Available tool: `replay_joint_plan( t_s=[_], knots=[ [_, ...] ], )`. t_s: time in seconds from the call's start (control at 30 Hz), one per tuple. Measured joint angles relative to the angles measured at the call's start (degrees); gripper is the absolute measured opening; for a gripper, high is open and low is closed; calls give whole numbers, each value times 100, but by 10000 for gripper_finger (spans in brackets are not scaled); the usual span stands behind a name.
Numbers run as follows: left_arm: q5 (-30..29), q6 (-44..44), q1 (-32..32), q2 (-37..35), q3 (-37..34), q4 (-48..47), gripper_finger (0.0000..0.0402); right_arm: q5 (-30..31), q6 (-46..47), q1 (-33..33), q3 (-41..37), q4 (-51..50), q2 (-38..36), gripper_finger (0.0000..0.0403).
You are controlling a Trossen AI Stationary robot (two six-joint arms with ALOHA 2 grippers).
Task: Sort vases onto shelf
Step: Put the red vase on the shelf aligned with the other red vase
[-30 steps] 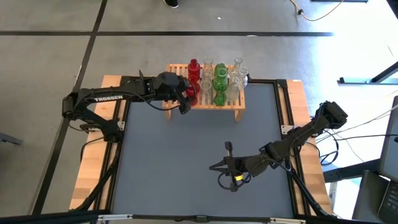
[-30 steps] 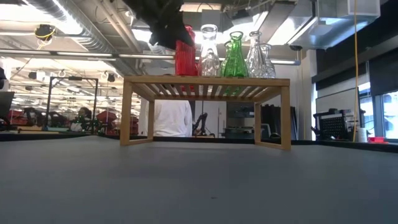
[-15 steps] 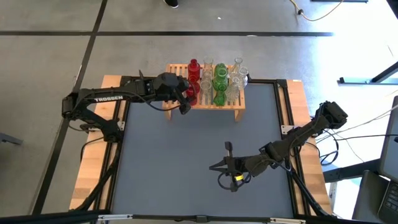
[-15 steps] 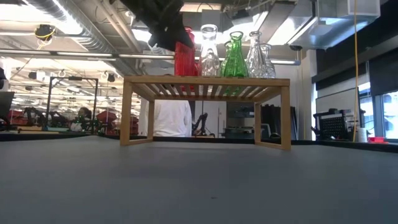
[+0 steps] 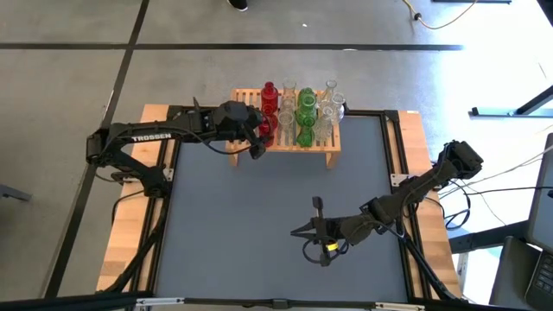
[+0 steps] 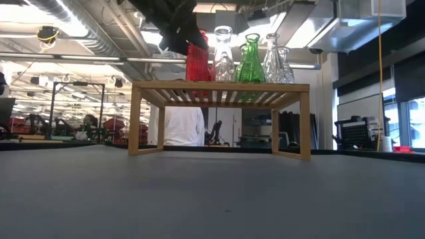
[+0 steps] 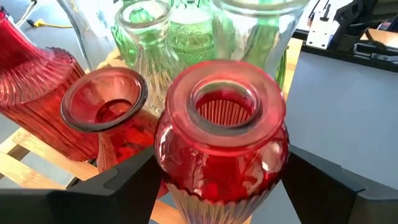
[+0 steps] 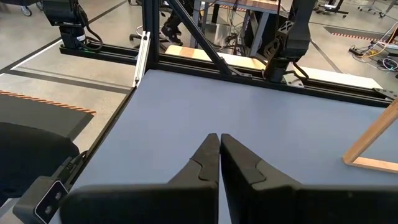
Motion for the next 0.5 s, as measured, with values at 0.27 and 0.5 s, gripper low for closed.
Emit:
replay_joint_plan(
  t_s=[0.27, 0.5],
  knots=[
    [30, 2, 0, -6, 0, 95, 326, 0, 0, 2, -2, 0, 0, 5],
    [30, 9, 2, -169, 0, 226, 325, 1, 0, 0, -2, 0, 0, 5]
  ],
)
